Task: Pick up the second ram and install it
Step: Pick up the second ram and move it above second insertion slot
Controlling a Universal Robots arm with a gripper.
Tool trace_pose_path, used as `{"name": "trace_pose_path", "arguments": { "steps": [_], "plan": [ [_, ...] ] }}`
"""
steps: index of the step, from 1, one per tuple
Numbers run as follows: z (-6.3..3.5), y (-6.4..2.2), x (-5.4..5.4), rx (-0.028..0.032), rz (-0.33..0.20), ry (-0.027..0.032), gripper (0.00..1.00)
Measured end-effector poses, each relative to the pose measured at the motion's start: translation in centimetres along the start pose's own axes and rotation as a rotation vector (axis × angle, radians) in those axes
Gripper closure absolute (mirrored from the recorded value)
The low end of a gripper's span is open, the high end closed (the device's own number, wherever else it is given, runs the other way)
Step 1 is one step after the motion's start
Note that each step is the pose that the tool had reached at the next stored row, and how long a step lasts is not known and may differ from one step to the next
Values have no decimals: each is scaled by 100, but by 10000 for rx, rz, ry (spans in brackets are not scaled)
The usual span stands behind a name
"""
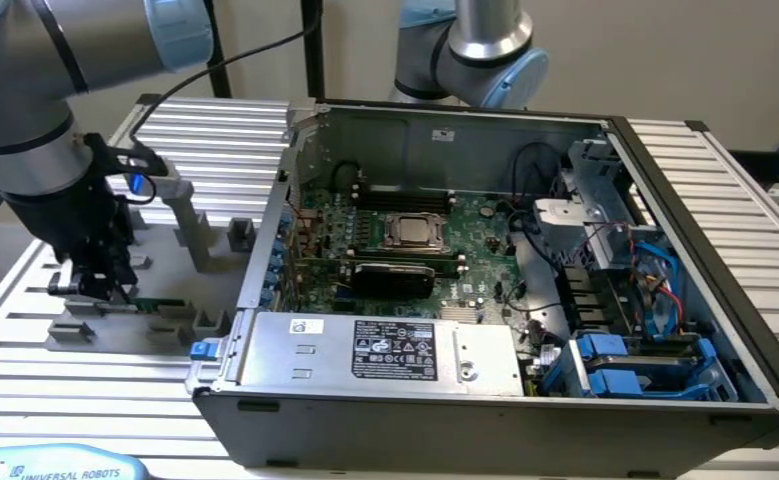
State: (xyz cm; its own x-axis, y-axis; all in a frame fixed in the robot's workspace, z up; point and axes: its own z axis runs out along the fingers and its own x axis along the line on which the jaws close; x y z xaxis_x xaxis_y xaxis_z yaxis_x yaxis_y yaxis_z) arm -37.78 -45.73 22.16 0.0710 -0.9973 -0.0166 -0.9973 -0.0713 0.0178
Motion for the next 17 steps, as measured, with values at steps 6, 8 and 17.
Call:
{"name": "trace_pose_path", "arguments": {
  "steps": [6,8,17],
  "plan": [
    [108,-28,2,-1,0,0,64],
    [145,-40,-8,0,2,0,64],
    [242,-49,-49,-24,2,87,64]
  ]
}}
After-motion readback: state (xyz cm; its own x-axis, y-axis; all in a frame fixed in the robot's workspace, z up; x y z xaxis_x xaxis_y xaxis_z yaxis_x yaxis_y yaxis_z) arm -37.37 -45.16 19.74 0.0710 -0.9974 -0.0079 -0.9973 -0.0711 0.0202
